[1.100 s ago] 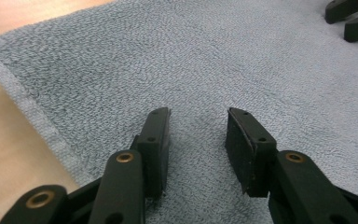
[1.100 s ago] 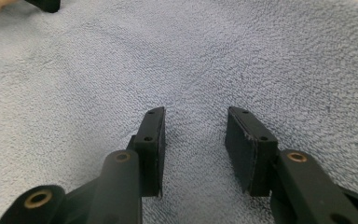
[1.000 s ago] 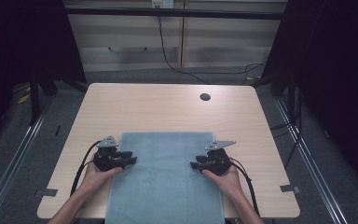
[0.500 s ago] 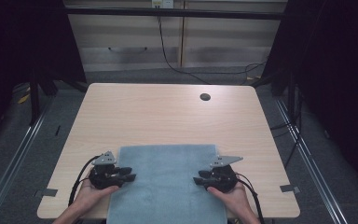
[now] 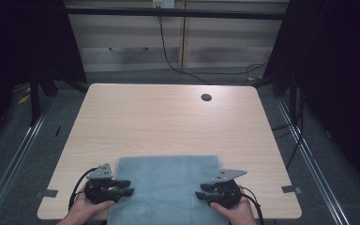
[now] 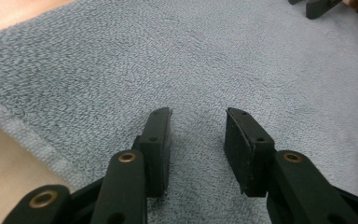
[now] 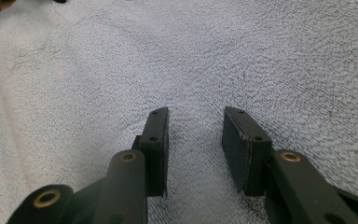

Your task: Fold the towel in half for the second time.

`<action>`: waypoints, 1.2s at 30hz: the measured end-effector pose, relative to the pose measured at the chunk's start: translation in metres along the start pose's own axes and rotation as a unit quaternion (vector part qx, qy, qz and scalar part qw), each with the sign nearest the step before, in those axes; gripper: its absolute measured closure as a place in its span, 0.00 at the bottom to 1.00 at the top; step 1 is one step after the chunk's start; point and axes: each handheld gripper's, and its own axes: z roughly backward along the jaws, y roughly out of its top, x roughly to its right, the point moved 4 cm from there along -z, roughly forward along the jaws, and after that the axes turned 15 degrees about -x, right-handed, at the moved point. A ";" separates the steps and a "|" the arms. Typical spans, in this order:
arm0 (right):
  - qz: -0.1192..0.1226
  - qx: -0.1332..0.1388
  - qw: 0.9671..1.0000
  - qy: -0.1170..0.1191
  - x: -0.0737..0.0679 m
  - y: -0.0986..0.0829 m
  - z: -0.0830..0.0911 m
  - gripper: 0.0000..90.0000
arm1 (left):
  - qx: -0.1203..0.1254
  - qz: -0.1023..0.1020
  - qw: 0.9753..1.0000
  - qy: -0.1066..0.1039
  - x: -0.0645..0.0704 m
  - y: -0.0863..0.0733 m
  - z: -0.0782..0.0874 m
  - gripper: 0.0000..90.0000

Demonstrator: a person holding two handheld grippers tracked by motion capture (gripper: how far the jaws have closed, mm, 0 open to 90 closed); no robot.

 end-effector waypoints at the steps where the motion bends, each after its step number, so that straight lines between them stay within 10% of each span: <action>1: 0.003 -0.001 1.000 0.002 -0.002 -0.001 0.000 0.68 | -0.003 -0.002 1.000 0.001 0.001 0.000 0.001 0.67; 6: 0.001 0.009 1.000 0.006 0.002 0.005 0.008 0.64 | 0.025 0.002 1.000 -0.002 -0.002 0.011 0.015 0.63; 14: -0.032 0.058 0.997 -0.050 0.059 0.023 0.042 0.63 | 0.045 0.032 0.998 0.032 -0.036 0.031 0.029 0.61; 22: -0.050 0.055 0.995 -0.067 0.100 0.047 0.030 0.59 | 0.044 0.049 0.995 0.070 -0.074 0.066 0.029 0.56; 25: -0.064 0.068 0.994 -0.057 0.109 0.048 0.025 0.58 | 0.074 0.065 0.994 0.056 -0.081 0.063 0.029 0.55; 36: -0.063 0.047 0.996 -0.044 0.111 0.043 0.009 0.51 | 0.041 0.071 0.995 0.054 -0.095 0.040 0.024 0.49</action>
